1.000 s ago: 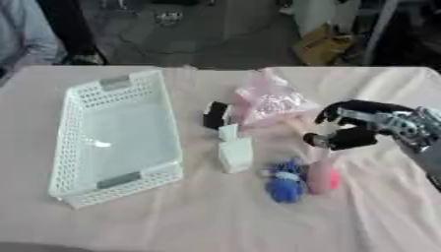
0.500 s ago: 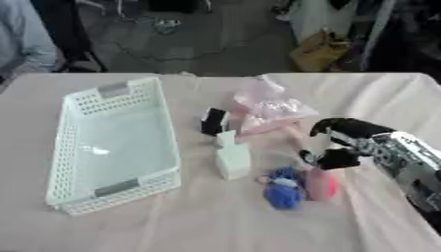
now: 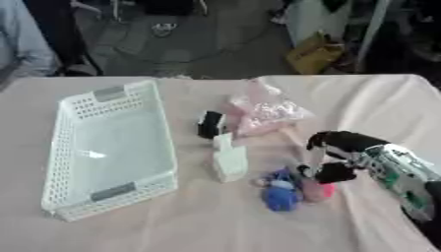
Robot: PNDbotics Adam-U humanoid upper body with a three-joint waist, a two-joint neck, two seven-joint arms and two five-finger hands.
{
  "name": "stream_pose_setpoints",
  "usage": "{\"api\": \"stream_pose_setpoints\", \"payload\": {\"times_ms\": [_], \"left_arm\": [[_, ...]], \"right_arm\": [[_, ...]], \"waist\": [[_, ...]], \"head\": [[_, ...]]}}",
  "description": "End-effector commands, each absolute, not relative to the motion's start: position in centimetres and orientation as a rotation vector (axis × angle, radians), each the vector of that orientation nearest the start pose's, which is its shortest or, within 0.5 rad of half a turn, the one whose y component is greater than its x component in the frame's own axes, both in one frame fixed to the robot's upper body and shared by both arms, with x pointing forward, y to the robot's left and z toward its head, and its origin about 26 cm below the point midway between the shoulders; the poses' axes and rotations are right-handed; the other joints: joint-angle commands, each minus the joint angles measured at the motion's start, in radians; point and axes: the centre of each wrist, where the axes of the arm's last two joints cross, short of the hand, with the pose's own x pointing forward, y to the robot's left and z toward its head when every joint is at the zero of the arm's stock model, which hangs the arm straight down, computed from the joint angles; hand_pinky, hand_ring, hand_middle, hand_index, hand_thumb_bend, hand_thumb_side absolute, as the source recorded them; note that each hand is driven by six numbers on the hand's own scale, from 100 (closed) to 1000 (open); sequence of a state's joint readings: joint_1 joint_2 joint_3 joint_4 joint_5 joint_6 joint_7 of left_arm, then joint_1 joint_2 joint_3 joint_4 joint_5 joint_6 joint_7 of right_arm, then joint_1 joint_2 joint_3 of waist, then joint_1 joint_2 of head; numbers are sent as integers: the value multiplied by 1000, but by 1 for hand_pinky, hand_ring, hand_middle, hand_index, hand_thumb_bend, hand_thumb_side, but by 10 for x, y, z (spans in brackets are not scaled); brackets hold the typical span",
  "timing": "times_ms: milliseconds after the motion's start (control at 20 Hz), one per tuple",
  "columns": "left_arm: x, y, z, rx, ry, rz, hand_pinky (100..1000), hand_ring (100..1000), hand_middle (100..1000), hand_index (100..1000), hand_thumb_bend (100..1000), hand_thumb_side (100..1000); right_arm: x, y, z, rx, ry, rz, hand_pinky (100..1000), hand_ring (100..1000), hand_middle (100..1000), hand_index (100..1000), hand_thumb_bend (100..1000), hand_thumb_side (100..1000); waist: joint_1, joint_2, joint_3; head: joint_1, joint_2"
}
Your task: Pick up objects on the table and place them in the box.
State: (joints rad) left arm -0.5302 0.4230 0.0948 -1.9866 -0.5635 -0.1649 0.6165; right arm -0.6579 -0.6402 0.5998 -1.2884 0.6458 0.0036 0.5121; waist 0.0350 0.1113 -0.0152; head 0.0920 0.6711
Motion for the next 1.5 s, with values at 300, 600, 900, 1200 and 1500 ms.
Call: {"api": "stream_pose_setpoints", "payload": {"times_ms": [300,600,900,1200,1500], "left_arm": [[306,277,292,-1247,2953,-50,825,958,918,950,100,967],[306,276,293,-1248,2948,-53,825,959,917,950,100,967],[306,276,293,-1245,2950,-59,825,959,917,950,100,967],[306,275,293,-1241,2952,-61,825,959,917,950,100,967],[306,275,292,-1241,2955,-66,825,959,916,949,100,966]], "right_arm": [[382,-253,139,-539,-1090,1838,931,956,916,896,359,724],[369,-249,143,-491,-1074,1849,923,944,910,892,356,708],[365,-248,140,-473,-1039,1858,885,911,901,881,338,672],[364,-251,135,-452,-999,1873,894,918,903,878,338,643],[369,-261,129,-453,-979,1857,883,916,904,866,326,612]], "waist": [[0,-29,-7],[-3,-29,-6],[-1,-27,-3],[2,-26,-1],[8,-23,7]], "head": [[22,-3],[23,-4],[23,-2],[22,-1],[18,-6]]}}
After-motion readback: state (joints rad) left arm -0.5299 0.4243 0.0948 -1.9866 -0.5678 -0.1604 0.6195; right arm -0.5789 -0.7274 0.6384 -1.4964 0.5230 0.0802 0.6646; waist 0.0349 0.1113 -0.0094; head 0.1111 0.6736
